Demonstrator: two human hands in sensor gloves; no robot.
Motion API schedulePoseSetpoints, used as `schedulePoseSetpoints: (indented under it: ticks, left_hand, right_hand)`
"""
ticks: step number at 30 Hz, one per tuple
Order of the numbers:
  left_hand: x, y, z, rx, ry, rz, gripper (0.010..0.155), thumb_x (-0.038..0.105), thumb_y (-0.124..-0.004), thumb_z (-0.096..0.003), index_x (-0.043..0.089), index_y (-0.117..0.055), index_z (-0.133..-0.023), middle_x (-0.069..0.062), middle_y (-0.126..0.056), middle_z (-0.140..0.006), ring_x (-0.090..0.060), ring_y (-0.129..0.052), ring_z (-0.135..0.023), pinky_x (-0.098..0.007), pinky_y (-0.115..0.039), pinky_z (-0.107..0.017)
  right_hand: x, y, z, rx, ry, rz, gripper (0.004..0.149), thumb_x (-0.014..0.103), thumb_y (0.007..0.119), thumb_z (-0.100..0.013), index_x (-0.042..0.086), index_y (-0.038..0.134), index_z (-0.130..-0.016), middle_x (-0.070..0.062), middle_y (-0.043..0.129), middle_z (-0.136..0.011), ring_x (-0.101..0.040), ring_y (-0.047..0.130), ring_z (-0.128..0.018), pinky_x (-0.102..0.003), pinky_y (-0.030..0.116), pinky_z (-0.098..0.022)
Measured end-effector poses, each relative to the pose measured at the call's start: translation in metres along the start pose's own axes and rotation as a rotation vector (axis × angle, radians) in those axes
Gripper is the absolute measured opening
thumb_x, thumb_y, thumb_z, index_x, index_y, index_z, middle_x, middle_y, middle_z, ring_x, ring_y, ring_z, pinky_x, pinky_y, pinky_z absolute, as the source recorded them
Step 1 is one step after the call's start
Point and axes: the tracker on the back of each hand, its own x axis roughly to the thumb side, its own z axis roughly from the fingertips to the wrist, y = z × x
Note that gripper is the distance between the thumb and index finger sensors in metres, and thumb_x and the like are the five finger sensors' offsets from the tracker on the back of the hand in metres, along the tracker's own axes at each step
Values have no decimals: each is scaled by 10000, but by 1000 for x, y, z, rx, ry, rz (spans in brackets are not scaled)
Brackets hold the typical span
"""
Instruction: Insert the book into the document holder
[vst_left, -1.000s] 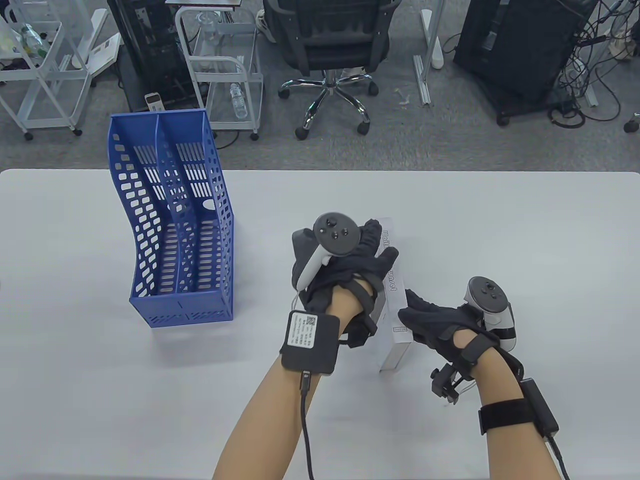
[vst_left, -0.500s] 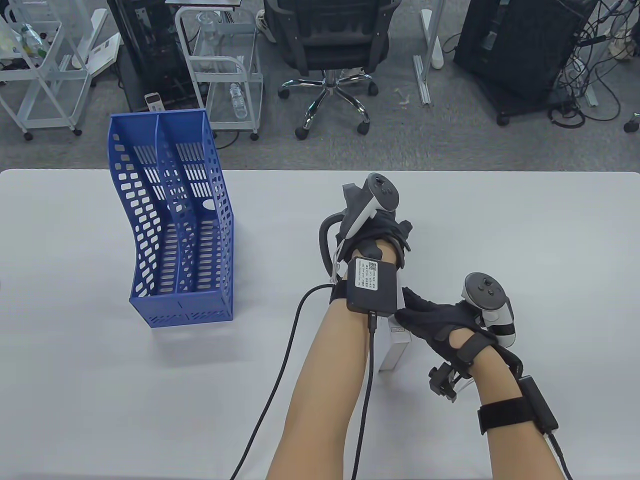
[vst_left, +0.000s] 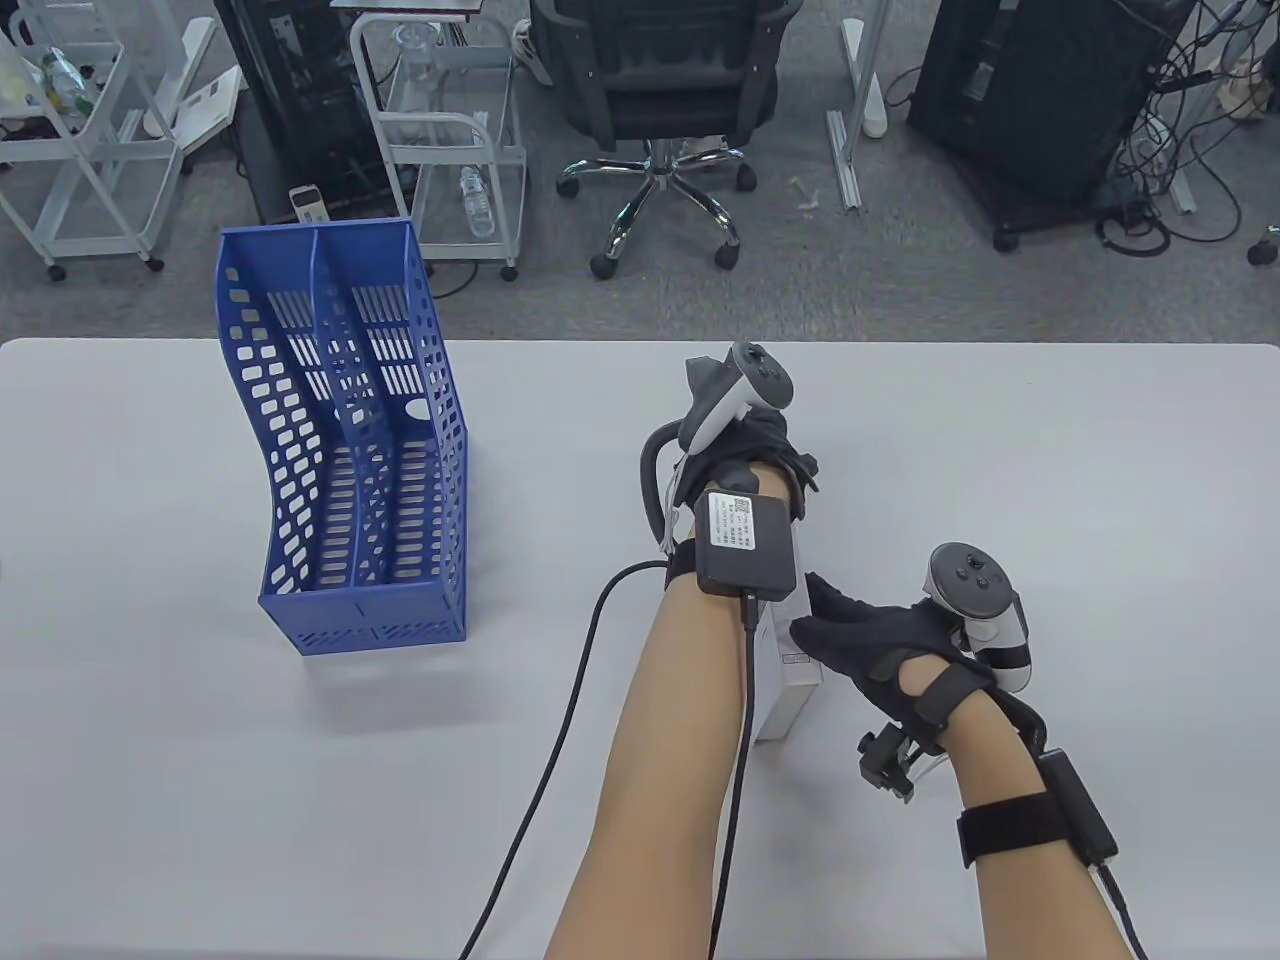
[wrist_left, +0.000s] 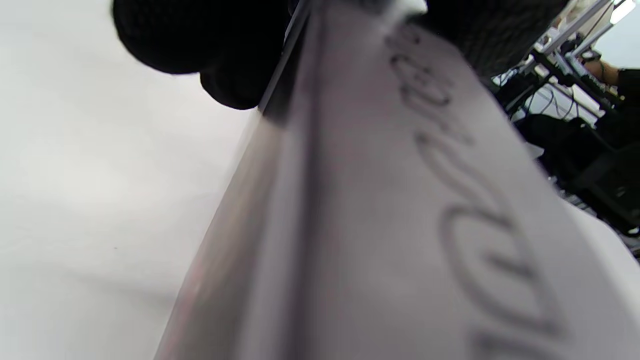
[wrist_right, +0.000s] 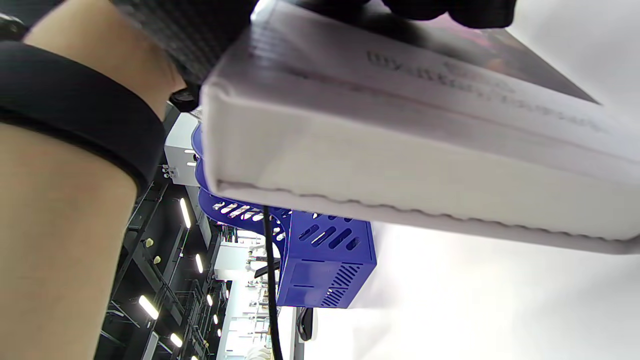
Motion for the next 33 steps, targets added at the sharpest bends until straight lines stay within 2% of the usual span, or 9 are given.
schedulePoseSetpoints:
  ticks: [5, 11, 13, 16, 18, 23, 25, 28, 33]
  left_hand:
    - [4, 4, 2, 46, -8, -30, 676, 538, -781, -443, 363, -500, -1032, 68, -545, -1077, -327, -928, -677, -340, -833, -347]
    - [1, 16, 17, 93, -35, -18, 643, 494, -793, -444, 329, -542, -1013, 39, -586, -1039, -352, -943, -637, -345, -861, -366]
    - [-1, 24, 28, 114, -68, -3, 635, 483, -796, -445, 330, -547, -1009, 42, -584, -1037, -353, -944, -643, -347, -867, -368]
    - [-5, 36, 49, 182, -135, 4, 634, 482, -800, -444, 324, -554, -1006, 34, -592, -1029, -352, -956, -632, -345, -877, -358]
    - [-8, 43, 65, 216, -175, -16, 635, 483, -801, -442, 320, -555, -1005, 29, -592, -1026, -348, -967, -626, -342, -886, -354]
    - [-20, 58, 108, 333, -317, -16, 630, 480, -807, -439, 325, -564, -999, 35, -592, -1021, -346, -967, -625, -340, -889, -353]
    - [-28, 62, 124, 392, -385, 16, 626, 479, -809, -438, 327, -570, -996, 39, -594, -1019, -349, -968, -622, -341, -890, -353]
    - [-43, 66, 149, 476, -482, 28, 623, 478, -811, -437, 329, -571, -993, 41, -594, -1017, -347, -972, -629, -346, -895, -362]
    - [-69, 63, 181, 605, -576, -6, 615, 478, -822, -432, 336, -588, -983, 49, -603, -1013, -345, -982, -631, -346, -906, -365]
  right_hand:
    - [1, 2, -1, 4, -2, 7, 816, 439, 802, -449, -59, 381, -940, -364, 455, -990, -655, 560, -874, -765, 509, -560]
    - [12, 7, 2, -5, -40, 74, 789, 415, 791, -457, -56, 385, -942, -363, 454, -991, -657, 557, -871, -765, 508, -558]
    - [16, 8, 4, -46, -60, 76, 768, 448, 742, -470, -44, 396, -947, -358, 460, -994, -654, 557, -872, -763, 512, -556]
    - [23, 3, 10, -164, -115, 67, 764, 480, 705, -477, -49, 419, -947, -369, 471, -992, -668, 555, -866, -773, 500, -554]
    - [30, -2, 16, -308, -167, 188, 760, 481, 717, -469, -46, 444, -944, -366, 494, -989, -668, 573, -861, -772, 511, -552]
    - [39, 0, 21, -466, -231, 550, 760, 484, 731, -457, -22, 452, -950, -348, 456, -1007, -659, 515, -889, -774, 487, -564]
    - [40, 5, 19, -481, -221, 695, 761, 488, 734, -453, -10, 451, -954, -337, 423, -1018, -650, 464, -906, -775, 467, -570]
    - [37, 14, 14, -452, -198, 816, 775, 492, 734, -451, 2, 417, -962, -317, 356, -1031, -637, 388, -923, -776, 435, -578]
    - [30, 25, 6, -386, -158, 901, 780, 499, 728, -451, 22, 396, -971, -286, 283, -1042, -610, 295, -938, -778, 389, -587]
